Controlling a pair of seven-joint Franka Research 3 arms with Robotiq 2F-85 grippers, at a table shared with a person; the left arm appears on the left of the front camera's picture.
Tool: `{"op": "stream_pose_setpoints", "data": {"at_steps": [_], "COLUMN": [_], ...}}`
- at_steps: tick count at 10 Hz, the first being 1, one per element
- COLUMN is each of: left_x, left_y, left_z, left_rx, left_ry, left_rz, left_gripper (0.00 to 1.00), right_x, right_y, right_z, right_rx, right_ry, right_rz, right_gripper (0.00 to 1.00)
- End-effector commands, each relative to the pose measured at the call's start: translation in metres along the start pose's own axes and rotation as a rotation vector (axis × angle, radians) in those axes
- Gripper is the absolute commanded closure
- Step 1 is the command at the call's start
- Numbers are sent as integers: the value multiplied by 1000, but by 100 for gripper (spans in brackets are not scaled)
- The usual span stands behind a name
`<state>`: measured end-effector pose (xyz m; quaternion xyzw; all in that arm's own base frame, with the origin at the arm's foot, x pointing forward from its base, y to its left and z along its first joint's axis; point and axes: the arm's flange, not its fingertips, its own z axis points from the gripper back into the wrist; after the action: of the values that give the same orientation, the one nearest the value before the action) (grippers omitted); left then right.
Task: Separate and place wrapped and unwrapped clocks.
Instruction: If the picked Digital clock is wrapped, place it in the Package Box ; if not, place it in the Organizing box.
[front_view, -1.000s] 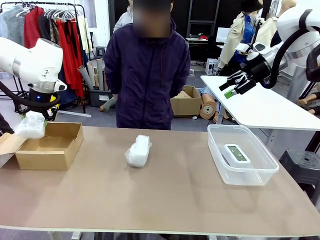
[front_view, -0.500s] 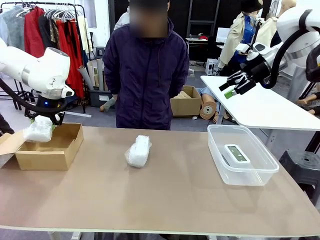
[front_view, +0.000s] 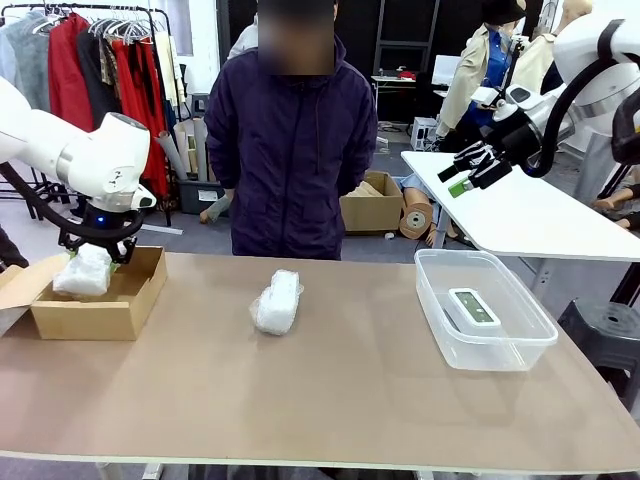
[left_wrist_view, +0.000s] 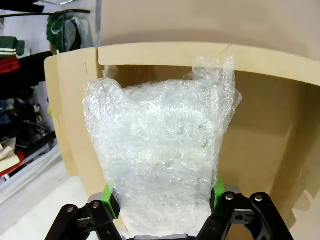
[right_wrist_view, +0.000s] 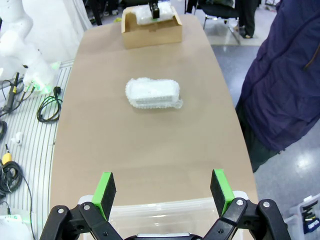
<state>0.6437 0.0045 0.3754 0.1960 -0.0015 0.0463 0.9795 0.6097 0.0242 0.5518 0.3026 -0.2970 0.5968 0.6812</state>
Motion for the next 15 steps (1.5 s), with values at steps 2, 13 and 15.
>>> {"op": "stream_pose_setpoints", "data": {"at_steps": [2,13,15], "left_x": [-7,-2,-1], "left_y": [6,-3,-1], "left_z": [-9,-42,-42], "left_rx": [19,59,61], "left_ry": [30,81,80], "left_rz": [0,-16,-13], "left_gripper": [100,63,25], "right_x": [2,2,2], "right_y": [3,3,3], "right_z": [0,0,0], "right_rx": [0,0,0], "right_ry": [1,1,1], "right_rz": [6,6,6], "right_gripper": [0,0,0]}}
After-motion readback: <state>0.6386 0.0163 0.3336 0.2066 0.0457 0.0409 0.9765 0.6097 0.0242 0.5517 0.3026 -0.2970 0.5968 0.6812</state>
